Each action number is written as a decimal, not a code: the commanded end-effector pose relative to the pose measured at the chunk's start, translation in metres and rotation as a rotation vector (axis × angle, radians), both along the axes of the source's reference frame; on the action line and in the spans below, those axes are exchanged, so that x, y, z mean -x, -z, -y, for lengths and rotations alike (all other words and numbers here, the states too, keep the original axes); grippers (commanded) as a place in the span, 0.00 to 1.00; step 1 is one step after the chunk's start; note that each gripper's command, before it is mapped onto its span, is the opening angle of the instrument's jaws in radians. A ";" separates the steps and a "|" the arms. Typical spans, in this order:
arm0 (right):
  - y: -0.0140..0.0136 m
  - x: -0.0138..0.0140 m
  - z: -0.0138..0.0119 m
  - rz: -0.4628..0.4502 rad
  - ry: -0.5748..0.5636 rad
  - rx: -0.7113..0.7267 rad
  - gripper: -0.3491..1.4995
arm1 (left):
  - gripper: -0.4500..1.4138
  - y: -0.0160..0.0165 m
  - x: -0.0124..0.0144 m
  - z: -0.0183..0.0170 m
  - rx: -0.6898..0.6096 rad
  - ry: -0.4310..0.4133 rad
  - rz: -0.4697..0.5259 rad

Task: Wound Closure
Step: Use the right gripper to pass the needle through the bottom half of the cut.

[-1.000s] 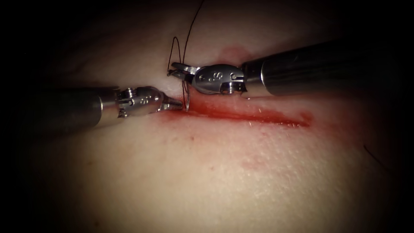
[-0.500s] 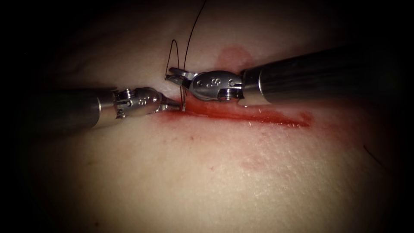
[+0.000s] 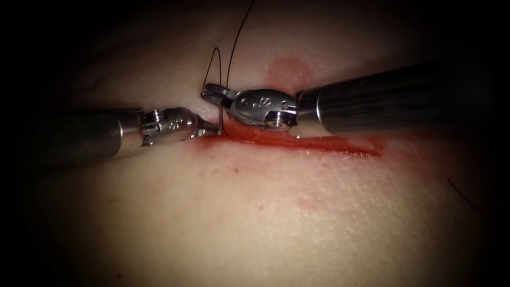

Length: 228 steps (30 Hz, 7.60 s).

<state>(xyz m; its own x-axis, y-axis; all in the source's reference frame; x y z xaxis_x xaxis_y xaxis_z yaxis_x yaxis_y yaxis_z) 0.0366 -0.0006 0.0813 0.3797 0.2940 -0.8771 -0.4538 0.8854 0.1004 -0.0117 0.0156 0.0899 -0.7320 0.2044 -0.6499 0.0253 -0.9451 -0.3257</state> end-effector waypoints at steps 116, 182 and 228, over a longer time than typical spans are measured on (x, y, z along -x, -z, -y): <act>-0.0014 0.0014 0.0004 -0.010 -0.168 -0.552 0.00 | 0.05 0.0105 -0.0001 0.0018 0.067 -0.013 0.256; -0.0013 0.0019 0.0002 -0.087 -0.225 -0.637 0.00 | 0.05 0.0052 -0.0001 0.0077 0.051 0.030 0.208; -0.0025 0.0008 0.0015 -0.293 -0.061 -0.921 0.00 | 0.05 0.0057 -0.0012 0.0079 0.042 0.012 0.199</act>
